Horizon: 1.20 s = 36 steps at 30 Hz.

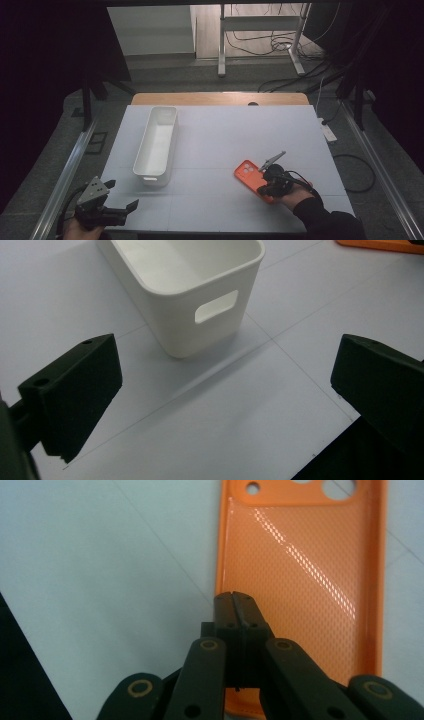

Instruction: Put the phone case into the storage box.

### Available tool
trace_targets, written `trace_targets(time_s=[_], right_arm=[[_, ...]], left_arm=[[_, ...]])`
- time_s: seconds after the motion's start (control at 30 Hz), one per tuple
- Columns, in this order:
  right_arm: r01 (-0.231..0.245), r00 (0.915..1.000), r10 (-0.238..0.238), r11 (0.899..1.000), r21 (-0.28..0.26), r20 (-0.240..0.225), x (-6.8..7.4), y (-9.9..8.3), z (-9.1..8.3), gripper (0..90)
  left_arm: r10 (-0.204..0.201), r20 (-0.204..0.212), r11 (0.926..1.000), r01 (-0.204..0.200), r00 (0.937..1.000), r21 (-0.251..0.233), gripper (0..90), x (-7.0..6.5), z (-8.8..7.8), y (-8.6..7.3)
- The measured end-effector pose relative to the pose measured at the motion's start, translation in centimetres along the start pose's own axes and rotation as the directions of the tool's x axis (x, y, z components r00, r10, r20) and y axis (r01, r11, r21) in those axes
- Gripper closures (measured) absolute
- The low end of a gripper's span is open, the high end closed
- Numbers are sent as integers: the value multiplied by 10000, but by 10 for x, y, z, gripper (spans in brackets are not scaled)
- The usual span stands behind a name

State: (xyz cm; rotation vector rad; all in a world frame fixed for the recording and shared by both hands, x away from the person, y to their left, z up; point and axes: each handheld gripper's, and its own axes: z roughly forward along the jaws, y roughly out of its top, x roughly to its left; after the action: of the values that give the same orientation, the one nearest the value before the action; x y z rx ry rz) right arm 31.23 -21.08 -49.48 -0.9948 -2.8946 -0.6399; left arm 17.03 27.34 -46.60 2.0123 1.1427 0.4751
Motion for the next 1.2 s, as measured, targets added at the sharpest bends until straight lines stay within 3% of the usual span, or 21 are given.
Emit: trace_targets(time_s=[0.43, 0.53, 0.7, 1.0, 1.2], right_arm=[[374, 9993, -372, 9992, 137, -104, 10, 8, 7, 892], [358, 9994, -358, 9993, -51, -33, 10, 8, 3, 892], [358, 9983, -328, 9975, -616, 492, 7, 6, -10, 891], [66, 9911, 175, 9837, -1800, 1318, 0, 3, -32, 688], [-235, 9826, 627, 9757, -2180, 1747, -5, 1, -39, 527]], left_arm=[[12, 13, 10000, -12, 10000, 17, 8, 0, 0, 0], [14, 14, 10000, -14, 10000, 16, 9, 0, 0, 0], [20, 9, 10000, -20, 10000, 20, 9, 0, 0, 0], [10, 11, 10000, -10, 10000, 29, 9, 0, 0, 0], [8, 14, 10000, -8, 10000, 36, 9, 0, 0, 0]])
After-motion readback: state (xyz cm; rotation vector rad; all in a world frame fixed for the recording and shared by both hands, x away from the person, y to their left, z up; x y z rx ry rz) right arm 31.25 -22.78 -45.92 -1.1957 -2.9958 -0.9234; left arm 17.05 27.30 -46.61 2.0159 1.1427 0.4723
